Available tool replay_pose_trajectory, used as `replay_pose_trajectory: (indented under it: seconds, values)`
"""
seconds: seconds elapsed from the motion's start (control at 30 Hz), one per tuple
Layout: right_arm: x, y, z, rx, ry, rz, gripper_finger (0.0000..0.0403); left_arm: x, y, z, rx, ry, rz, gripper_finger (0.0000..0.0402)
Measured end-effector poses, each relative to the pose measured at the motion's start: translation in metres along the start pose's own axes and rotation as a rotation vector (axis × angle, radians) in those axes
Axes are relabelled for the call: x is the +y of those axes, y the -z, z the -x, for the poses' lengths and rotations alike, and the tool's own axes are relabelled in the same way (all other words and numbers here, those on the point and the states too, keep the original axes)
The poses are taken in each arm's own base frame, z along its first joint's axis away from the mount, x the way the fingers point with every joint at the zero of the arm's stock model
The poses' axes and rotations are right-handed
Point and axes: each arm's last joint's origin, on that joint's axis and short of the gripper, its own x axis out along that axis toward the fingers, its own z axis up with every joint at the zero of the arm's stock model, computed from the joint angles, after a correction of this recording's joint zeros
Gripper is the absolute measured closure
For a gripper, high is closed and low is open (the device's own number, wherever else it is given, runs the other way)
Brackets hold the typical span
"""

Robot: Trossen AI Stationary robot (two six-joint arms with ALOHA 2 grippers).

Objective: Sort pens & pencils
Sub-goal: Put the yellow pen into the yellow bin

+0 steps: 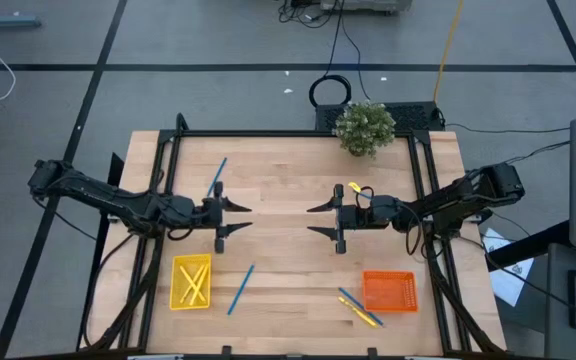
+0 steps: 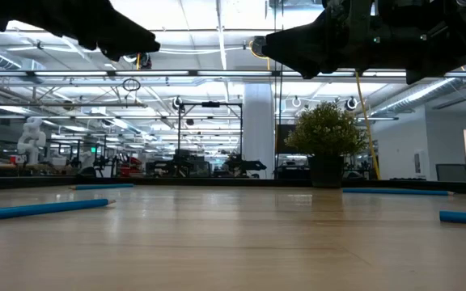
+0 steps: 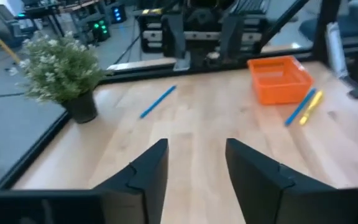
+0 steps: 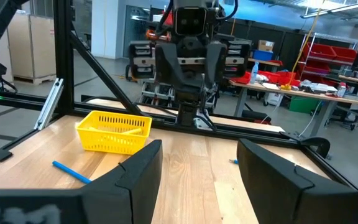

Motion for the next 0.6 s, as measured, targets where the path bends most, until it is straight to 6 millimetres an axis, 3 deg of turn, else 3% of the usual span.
replay_pose_trajectory:
  seconds: [0.33,0.6]
  values:
    - [0.0,0.0,0.0,0.0,0.0,-0.02,0.0204,0.02,0.049,0.006,-0.191,-0.039,0.063,0.0231]
    - [0.0,0.0,0.0,0.002,0.0,-0.023,0.0204,0.034,0.037,0.02,-0.162,0.03,0.121,0.0231]
